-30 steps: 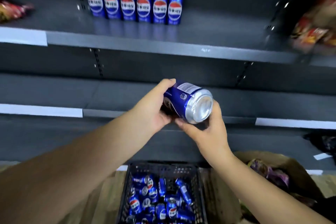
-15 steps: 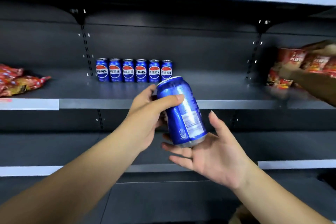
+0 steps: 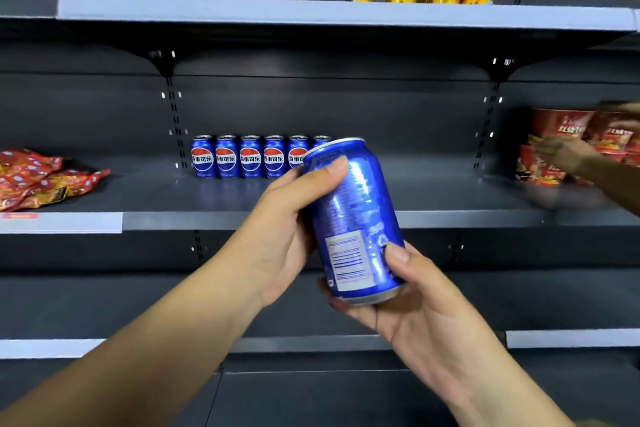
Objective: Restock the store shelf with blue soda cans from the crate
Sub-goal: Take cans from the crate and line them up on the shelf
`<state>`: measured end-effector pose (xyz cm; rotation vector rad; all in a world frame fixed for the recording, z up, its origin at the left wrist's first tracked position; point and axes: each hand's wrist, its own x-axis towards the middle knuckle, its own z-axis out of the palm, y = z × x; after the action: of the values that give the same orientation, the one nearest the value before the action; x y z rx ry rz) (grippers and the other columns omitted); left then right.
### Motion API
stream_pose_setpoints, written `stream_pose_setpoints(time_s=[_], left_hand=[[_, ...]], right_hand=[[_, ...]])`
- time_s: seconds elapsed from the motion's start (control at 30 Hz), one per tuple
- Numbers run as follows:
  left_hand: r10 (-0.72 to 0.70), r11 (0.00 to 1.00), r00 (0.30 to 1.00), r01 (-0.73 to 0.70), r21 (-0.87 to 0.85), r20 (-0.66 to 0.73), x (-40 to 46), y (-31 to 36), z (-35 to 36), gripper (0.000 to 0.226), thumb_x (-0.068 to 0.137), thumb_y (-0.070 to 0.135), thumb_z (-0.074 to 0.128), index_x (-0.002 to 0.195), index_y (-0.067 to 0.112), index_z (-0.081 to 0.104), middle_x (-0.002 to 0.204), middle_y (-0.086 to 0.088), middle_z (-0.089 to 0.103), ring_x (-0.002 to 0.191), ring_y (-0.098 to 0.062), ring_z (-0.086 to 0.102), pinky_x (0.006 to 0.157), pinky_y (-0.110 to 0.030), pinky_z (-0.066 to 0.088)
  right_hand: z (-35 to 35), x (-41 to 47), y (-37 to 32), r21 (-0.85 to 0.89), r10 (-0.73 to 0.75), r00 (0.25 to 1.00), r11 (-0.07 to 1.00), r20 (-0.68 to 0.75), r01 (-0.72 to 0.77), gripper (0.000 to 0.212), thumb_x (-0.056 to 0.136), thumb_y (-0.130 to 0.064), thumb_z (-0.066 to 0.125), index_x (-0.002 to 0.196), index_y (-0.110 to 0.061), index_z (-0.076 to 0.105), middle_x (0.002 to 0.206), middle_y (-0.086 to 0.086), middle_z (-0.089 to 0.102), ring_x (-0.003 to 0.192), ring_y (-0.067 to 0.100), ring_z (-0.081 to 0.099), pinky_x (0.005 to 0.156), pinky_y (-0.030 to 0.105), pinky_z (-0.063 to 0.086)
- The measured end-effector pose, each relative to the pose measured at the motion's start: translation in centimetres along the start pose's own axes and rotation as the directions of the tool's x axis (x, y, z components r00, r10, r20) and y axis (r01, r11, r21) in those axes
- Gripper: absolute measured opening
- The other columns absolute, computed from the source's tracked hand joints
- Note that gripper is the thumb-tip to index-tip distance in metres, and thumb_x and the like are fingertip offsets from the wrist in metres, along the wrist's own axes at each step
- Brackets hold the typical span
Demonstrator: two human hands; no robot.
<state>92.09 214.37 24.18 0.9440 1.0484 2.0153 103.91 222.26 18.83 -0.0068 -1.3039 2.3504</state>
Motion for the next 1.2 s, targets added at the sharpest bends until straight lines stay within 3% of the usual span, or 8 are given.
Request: stream_pose_setpoints(time_s=[0.1, 0.23, 0.43, 0.53, 0.73, 0.83, 1.1, 1.2], left_hand=[[0.056, 0.988, 0.99, -0.037, 0.149, -0.127, 0.1, -0.2, 0.2, 0.065, 0.052, 0.041, 0.079, 0.106, 0.01, 0.061, 0.088, -0.001, 0.072, 0.082, -0.016, 0.068, 0.086, -0.039, 0.055], [0.103, 0.987, 0.964, -0.069, 0.145, -0.244, -0.1, -0.4, 0.5, 0.062, 0.051, 0.037, 0.086, 0.102, 0.015, 0.058, 0.076, 0.004, 0.071, 0.068, -0.01, 0.068, 0.064, -0.027, 0.054], [-0.063, 0.998, 0.988, 0.059, -0.028, -0.142, -0.5, 0.5, 0.4, 0.04, 0.054, 0.035, 0.072, 0.082, 0.007, 0.066, 0.069, -0.012, 0.067, 0.053, -0.022, 0.064, 0.049, -0.027, 0.053], [-0.102, 0.994, 0.995, 0.102, -0.031, 0.011, -1.2, 0.6, 0.1, 0.03, 0.055, 0.037, 0.068, 0.068, 0.01, 0.073, 0.073, -0.015, 0.069, 0.056, -0.023, 0.065, 0.052, -0.029, 0.055], [0.052, 0.996, 0.996, -0.047, 0.073, -0.067, -1.9, -0.1, -0.2, 0.088, 0.049, 0.057, 0.083, 0.117, 0.007, 0.059, 0.107, -0.011, 0.07, 0.095, -0.025, 0.069, 0.079, -0.037, 0.057], [0.19, 0.978, 0.981, -0.187, 0.096, -0.025, -2.7, -0.2, 0.0, 0.057, 0.056, 0.04, 0.079, 0.104, 0.013, 0.063, 0.089, -0.003, 0.074, 0.08, -0.018, 0.071, 0.065, -0.027, 0.056], [0.083, 0.992, 0.994, -0.076, 0.099, -0.074, -2.8, -0.1, -2.8, 0.059, 0.051, 0.057, 0.065, 0.088, 0.011, 0.071, 0.084, -0.014, 0.071, 0.074, -0.028, 0.067, 0.072, -0.044, 0.056], [0.086, 0.992, 0.996, -0.084, 0.09, -0.01, -2.9, -0.8, -4.2, 0.051, 0.056, 0.057, 0.059, 0.079, 0.013, 0.071, 0.074, -0.011, 0.068, 0.067, -0.024, 0.064, 0.065, -0.036, 0.054]], right_hand=[[1.1, -0.2, 0.1, -0.199, -0.158, 0.981, 0.971, -0.114, 0.133, 0.065, 0.045, -0.03, 0.09, 0.105, -0.012, 0.07, 0.102, 0.009, 0.072, 0.086, 0.021, 0.069, 0.071, 0.028, 0.056], [2.3, -0.3, 0.3, -0.379, -0.31, 0.938, 0.896, -0.156, 0.234, 0.056, 0.054, -0.011, 0.076, 0.107, -0.023, 0.063, 0.095, -0.008, 0.074, 0.083, 0.005, 0.069, 0.066, 0.014, 0.052], [2.1, -0.1, -0.3, -0.041, 0.128, 0.979, 0.992, 0.162, -0.122, 0.063, 0.051, -0.037, 0.088, 0.107, -0.016, 0.07, 0.11, 0.01, 0.07, 0.095, 0.023, 0.068, 0.079, 0.035, 0.055], [2.0, -0.2, -0.6, -0.004, 0.171, 0.965, 0.985, 0.198, -0.173, 0.071, 0.048, -0.029, 0.09, 0.109, -0.002, 0.067, 0.11, 0.019, 0.068, 0.098, 0.033, 0.066, 0.08, 0.043, 0.056], [3.9, -1.5, -0.7, -0.542, -0.329, 0.944, 0.799, -0.032, 0.26, 0.062, 0.052, -0.017, 0.082, 0.105, -0.02, 0.051, 0.096, -0.014, 0.07, 0.085, 0.002, 0.067, 0.067, 0.014, 0.051], [4.7, -1.4, -0.3, -0.724, -0.439, 0.898, 0.612, 0.022, 0.316, 0.069, 0.049, -0.037, 0.083, 0.105, -0.031, 0.043, 0.103, -0.028, 0.062, 0.093, -0.005, 0.063, 0.072, 0.009, 0.049], [4.9, -1.3, 0.6, -0.644, -0.145, 0.986, 0.747, 0.084, 0.165, 0.064, 0.06, -0.04, 0.074, 0.12, -0.028, 0.055, 0.111, -0.015, 0.068, 0.103, 0.004, 0.064, 0.083, 0.019, 0.051], [5.0, -0.9, 1.3, -0.682, -0.042, 0.997, 0.728, 0.061, 0.073, 0.053, 0.057, -0.035, 0.08, 0.107, -0.023, 0.066, 0.102, -0.007, 0.072, 0.096, 0.009, 0.068, 0.081, 0.022, 0.054]])
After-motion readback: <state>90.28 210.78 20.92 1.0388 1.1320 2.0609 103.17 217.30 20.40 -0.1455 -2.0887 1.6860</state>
